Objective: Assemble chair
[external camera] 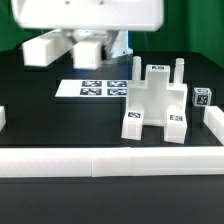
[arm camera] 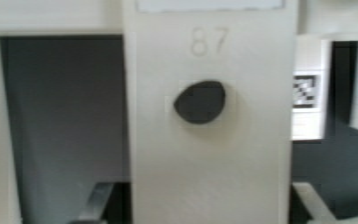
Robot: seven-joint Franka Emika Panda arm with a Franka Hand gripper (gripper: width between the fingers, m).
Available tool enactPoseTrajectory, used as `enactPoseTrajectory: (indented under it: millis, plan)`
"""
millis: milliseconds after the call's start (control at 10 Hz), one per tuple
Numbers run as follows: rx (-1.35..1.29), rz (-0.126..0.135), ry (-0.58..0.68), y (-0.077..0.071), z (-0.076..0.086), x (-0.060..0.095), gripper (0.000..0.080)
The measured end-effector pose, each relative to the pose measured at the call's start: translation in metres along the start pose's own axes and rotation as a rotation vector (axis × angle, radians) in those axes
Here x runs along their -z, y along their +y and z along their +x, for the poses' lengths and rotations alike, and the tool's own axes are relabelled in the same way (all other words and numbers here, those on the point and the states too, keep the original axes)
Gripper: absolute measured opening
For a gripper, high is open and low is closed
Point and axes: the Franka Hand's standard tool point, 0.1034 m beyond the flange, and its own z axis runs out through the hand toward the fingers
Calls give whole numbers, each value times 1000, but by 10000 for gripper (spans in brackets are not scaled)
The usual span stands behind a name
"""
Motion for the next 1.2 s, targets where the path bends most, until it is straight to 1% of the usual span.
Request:
enactPoseTrajectory:
  millis: [100, 200, 300, 400, 500, 700, 800, 1000, 1100, 1200]
  plan:
    - [-4, 2, 8, -21, -5, 6, 284]
    - [-15, -6, 22, -43, -8, 6, 284]
    - [26, -7, 32, -62, -12, 5, 284]
    - [23, -2, 30, -56, -10, 4, 284]
    - [18, -3, 29, -53, -9, 4, 284]
    - [31, -4, 31, -55, -10, 3, 284]
    - [52, -3, 43, -58, -13, 4, 284]
    - [69, -5, 49, -77, -25, 0, 284]
    - [62, 0, 62, -83, -27, -5, 284]
    - [42, -1, 66, -87, -31, -11, 284]
